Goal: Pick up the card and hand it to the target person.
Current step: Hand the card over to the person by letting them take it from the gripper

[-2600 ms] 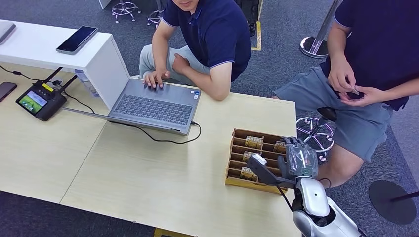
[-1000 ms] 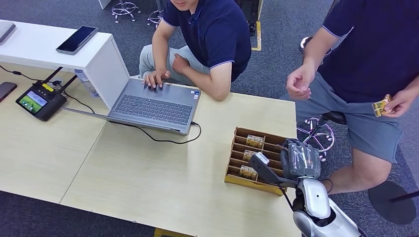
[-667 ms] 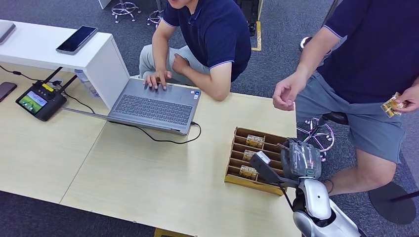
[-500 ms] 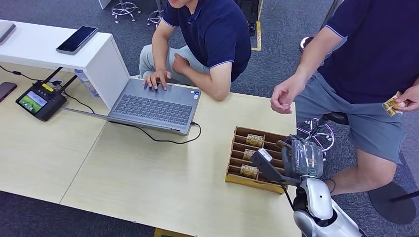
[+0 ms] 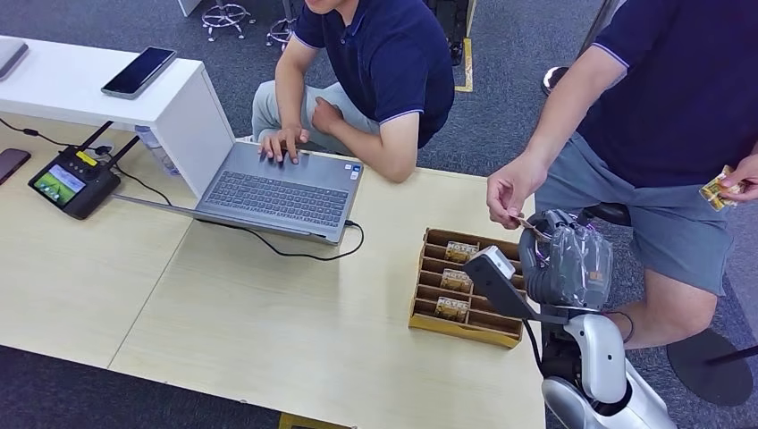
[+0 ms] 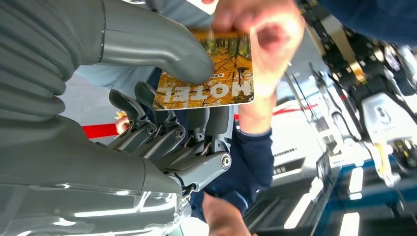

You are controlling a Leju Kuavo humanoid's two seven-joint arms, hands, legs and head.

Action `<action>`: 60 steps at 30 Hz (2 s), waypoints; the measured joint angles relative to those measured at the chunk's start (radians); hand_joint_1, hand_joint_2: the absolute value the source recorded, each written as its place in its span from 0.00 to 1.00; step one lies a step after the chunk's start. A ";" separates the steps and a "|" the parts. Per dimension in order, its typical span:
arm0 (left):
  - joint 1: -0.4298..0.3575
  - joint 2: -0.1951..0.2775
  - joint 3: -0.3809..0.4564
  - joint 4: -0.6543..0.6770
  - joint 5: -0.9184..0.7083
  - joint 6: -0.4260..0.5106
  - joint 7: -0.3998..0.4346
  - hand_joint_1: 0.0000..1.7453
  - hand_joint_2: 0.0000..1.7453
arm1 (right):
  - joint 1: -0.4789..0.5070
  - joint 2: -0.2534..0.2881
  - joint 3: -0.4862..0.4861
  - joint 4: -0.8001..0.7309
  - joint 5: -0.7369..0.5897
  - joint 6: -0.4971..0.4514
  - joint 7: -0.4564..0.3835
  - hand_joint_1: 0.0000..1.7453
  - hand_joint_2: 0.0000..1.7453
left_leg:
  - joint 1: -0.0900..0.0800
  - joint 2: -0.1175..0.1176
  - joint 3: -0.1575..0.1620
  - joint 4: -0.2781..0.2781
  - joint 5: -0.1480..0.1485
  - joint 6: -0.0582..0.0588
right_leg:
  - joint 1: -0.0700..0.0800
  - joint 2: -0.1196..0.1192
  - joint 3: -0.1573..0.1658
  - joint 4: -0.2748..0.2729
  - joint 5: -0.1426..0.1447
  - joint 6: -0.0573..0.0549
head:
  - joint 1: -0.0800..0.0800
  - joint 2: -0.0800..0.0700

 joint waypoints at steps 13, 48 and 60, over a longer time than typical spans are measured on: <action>0.001 0.000 0.000 0.001 -0.007 0.032 0.019 0.00 0.25 | 0.019 0.004 -0.002 -0.058 0.014 -0.036 -0.028 0.15 1.00 | 0.000 0.000 0.000 0.000 0.000 0.000 | 0.000 0.000 0.000 0.000 0.000 0.000 | 0.000 0.000; 0.041 0.017 0.006 0.005 0.090 0.048 -0.029 0.00 0.00 | 0.400 -0.024 -0.114 -0.175 -1.254 -0.090 -0.686 0.00 1.00 | 0.000 0.000 0.000 0.000 0.000 0.000 | 0.000 0.000 0.000 0.000 0.000 0.000 | 0.000 0.000; 0.042 0.022 0.024 0.005 0.090 0.053 -0.036 0.00 0.00 | 0.434 -0.040 -0.121 -0.177 -1.282 -0.073 -0.680 0.00 1.00 | 0.000 0.000 0.000 0.000 0.000 0.000 | 0.000 0.000 0.000 0.000 0.000 0.000 | 0.000 0.000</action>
